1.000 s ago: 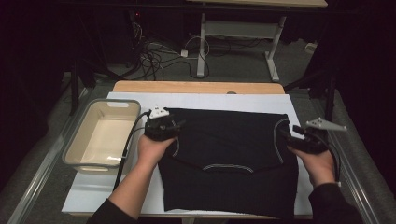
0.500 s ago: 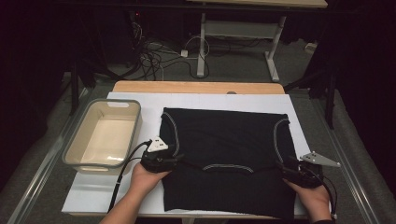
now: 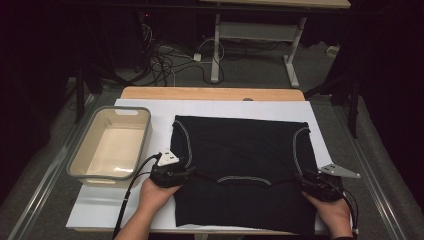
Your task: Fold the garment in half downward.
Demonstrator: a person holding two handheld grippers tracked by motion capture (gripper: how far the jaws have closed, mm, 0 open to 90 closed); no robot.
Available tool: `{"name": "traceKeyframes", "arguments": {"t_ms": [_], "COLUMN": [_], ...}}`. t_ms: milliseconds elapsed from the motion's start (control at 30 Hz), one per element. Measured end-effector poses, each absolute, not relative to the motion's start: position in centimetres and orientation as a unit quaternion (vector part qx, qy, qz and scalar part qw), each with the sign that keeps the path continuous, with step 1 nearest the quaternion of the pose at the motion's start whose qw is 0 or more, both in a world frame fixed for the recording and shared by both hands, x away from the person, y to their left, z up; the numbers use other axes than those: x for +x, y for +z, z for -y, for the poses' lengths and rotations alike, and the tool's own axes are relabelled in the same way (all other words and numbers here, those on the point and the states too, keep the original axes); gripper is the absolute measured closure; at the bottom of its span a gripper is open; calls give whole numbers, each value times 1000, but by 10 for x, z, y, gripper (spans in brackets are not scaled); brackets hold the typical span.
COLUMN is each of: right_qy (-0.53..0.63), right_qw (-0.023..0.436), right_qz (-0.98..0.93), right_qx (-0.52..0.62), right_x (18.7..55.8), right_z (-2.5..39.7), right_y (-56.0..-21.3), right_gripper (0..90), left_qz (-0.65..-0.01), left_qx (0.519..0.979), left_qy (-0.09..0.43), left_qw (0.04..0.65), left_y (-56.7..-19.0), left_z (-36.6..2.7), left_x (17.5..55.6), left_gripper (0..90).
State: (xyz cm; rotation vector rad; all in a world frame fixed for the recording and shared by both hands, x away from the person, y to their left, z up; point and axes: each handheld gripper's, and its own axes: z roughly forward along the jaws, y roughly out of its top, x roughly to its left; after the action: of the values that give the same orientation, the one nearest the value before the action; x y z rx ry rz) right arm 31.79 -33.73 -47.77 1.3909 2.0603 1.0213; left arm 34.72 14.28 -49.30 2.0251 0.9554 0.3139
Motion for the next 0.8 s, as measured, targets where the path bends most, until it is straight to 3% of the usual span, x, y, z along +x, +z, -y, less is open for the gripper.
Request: {"name": "traceKeyframes", "arguments": {"t_ms": [233, 467, 800], "right_qy": [363, 359, 349], "right_qw": [249, 237, 239], "right_qz": [-746, -749, -764], "right_qx": [499, 503, 487], "right_x": [315, 317, 317], "right_z": [334, 334, 330], "right_y": [-478, -478, -478], "right_gripper": [570, 587, 711], "left_qz": [-392, -393, -380], "left_qx": [824, 825, 833], "left_qy": [118, 121, 134], "left_qw": [392, 388, 380], "left_y": [-494, -494, -494], "left_z": [-137, -136, -133], "left_x": [352, 352, 349], "left_gripper": [419, 438, 635]}}
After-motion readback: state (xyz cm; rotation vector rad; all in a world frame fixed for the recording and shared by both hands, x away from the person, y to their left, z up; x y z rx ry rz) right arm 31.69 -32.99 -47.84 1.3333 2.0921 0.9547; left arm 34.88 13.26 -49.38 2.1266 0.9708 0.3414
